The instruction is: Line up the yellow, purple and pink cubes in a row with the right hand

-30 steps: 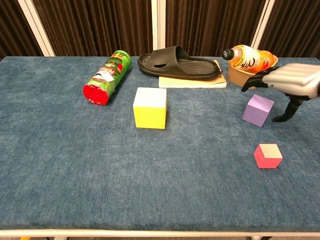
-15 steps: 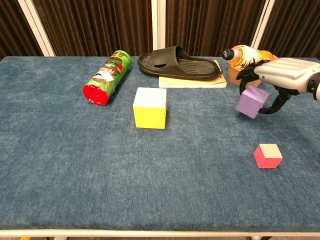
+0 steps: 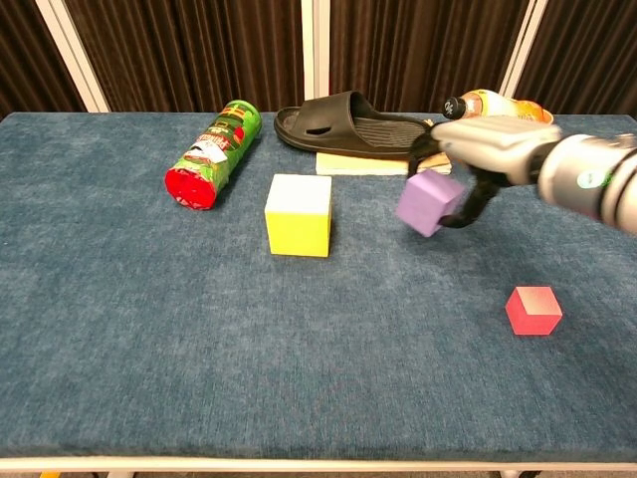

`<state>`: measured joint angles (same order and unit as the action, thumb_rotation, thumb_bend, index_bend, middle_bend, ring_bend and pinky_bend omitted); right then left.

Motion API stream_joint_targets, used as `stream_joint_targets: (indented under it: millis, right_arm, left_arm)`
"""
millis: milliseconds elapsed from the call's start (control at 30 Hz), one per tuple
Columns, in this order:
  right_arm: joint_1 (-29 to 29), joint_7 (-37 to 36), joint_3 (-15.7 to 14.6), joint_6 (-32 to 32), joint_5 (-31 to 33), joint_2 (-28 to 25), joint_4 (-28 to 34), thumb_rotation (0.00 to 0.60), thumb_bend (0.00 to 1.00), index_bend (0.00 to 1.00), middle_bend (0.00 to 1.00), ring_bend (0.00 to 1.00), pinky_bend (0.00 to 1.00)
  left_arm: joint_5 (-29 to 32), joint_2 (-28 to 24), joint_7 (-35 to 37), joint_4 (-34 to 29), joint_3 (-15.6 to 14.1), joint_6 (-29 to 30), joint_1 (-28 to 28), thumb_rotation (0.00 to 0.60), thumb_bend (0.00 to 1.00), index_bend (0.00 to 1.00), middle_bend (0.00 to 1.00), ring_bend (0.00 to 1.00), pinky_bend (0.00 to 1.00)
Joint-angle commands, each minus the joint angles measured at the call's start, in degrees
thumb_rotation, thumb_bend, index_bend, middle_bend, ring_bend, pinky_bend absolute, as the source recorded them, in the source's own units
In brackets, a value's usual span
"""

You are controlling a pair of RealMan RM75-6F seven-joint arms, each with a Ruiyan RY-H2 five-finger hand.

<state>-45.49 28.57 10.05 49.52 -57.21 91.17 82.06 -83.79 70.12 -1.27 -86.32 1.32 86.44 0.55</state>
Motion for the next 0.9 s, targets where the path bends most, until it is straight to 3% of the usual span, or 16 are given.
stream_joint_targets:
  millis: [33, 267, 500, 700, 900]
  right_arm:
    - [-2.87, 6.23, 1.75, 1.50, 7.04, 4.30, 0.76, 0.600, 0.17, 0.62, 0.15, 0.00, 0.00]
    - [-5.29, 11.61, 2.54, 4.24, 15.65, 8.53, -0.44, 0.600, 0.16, 0.58, 0.15, 0.00, 0.00]
    - [-6.57, 12.01, 3.40, 4.82, 19.21, 10.92, -2.79, 0.600, 0.13, 0.49, 0.14, 0.00, 0.00]
    - [-7.33, 11.79, 3.63, 5.08, 19.97, 12.19, -3.95, 0.600, 0.09, 0.32, 0.13, 0.00, 0.00]
    - [-7.19, 11.03, 3.52, 5.62, 19.78, 11.93, -3.18, 0.600, 0.03, 0.09, 0.12, 0.00, 0.00]
  left_arm:
    - [0.08, 0.04, 0.39, 0.39, -0.05, 0.04, -0.15, 0.600, 0.06, 0.13, 0.16, 0.11, 0.16]
    - [-0.17, 0.35, 1.28, 1.37, -0.10, -0.22, -0.01, 0.600, 0.06, 0.13, 0.16, 0.11, 0.16]
    - [-0.19, 0.45, 1.62, 1.77, -0.17, -0.41, 0.00, 0.600, 0.06, 0.14, 0.16, 0.11, 0.16]
    - [-0.05, 0.46, 1.60, 1.85, -0.13, -0.65, 0.08, 0.600, 0.06, 0.13, 0.16, 0.11, 0.16]
    - [0.02, 0.50, 1.57, 1.87, -0.14, -0.64, 0.01, 0.600, 0.06, 0.14, 0.16, 0.11, 0.16]
